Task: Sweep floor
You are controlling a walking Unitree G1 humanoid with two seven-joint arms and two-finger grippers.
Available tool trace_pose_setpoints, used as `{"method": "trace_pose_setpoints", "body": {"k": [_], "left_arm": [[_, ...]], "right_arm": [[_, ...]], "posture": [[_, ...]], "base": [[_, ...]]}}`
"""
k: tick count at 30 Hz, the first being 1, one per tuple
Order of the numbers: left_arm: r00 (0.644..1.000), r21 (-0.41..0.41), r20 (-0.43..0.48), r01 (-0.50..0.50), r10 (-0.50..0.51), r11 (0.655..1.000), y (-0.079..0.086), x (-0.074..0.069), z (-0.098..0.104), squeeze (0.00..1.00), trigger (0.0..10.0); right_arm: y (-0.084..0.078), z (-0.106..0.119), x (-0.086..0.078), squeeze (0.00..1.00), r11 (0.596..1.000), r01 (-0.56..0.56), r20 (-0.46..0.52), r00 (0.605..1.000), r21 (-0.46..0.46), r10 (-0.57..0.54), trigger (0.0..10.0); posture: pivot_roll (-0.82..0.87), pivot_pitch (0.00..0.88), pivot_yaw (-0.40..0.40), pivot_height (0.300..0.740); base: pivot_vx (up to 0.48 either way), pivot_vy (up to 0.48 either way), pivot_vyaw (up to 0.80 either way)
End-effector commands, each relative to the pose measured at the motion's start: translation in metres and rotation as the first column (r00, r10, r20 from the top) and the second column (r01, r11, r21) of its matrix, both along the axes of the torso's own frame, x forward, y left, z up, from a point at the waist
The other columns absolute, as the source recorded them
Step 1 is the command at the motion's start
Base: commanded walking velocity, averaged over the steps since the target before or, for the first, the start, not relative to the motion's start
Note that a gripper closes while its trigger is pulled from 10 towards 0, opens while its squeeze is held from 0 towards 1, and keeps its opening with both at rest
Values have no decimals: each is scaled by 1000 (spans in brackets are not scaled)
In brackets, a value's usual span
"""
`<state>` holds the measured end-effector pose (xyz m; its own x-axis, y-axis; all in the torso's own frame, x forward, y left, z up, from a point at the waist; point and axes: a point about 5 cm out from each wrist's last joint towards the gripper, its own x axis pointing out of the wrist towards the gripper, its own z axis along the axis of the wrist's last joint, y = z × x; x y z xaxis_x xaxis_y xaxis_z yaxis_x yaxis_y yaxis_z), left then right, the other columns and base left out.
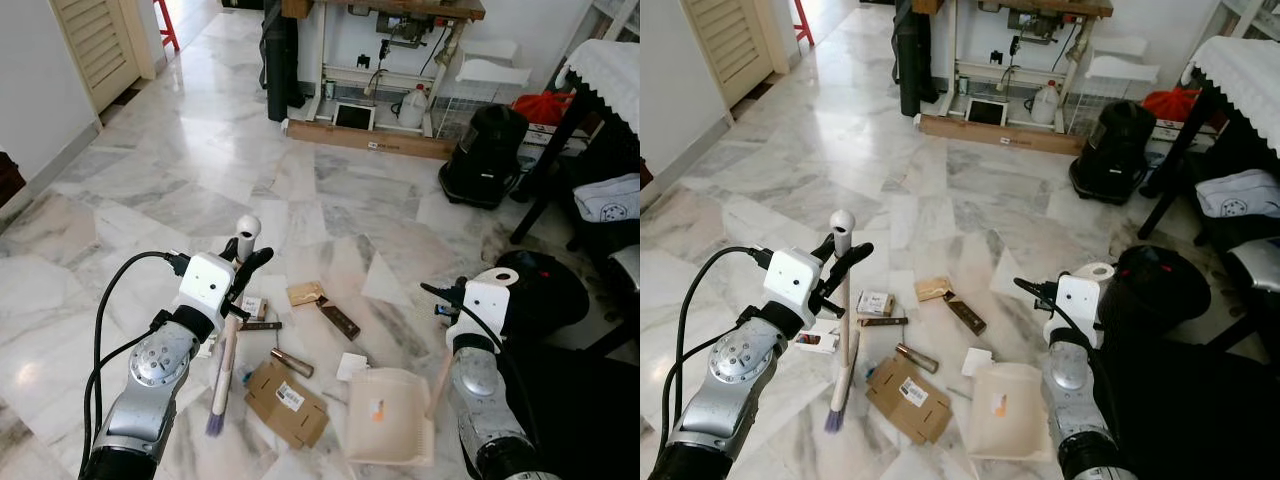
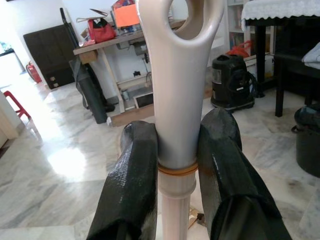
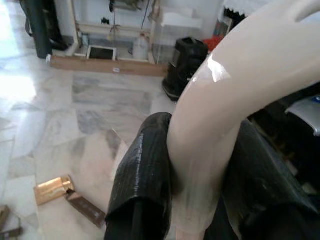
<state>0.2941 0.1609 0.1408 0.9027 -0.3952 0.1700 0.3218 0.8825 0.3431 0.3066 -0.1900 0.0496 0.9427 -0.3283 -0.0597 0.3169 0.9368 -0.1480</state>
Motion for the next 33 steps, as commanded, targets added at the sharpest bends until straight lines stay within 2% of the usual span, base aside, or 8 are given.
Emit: {"method": "trace_pose_setpoints", "body": {"k": [1,15,26,33], "left_arm": [[1000,-9,29,5,-5,1000,0,-1,5,0,10000],[1000,-5,7,29,-29,1000,3,-6,3,0,10000],[999,-2,12,48,-48,999,-2,-5,5,0,10000],[999,1,15,45,-45,999,0,-6,6,0,10000]], "right_arm": [[-1,5,3,0,1000,5,25,1000,-10,-5,10000],[-2,-9,-3,0,1000,23,-25,999,-5,-23,10000],[0,0,3,0,1000,18,33,999,-1,-18,10000],[2,5,7,0,1000,22,62,998,-1,-22,10000]], "posture": [[103,92,-62,740],[120,121,-57,740],[123,132,-55,740],[127,134,-56,740]], "base": [[0,0,0],[0,0,0],[0,0,0],[0,0,0]]}}
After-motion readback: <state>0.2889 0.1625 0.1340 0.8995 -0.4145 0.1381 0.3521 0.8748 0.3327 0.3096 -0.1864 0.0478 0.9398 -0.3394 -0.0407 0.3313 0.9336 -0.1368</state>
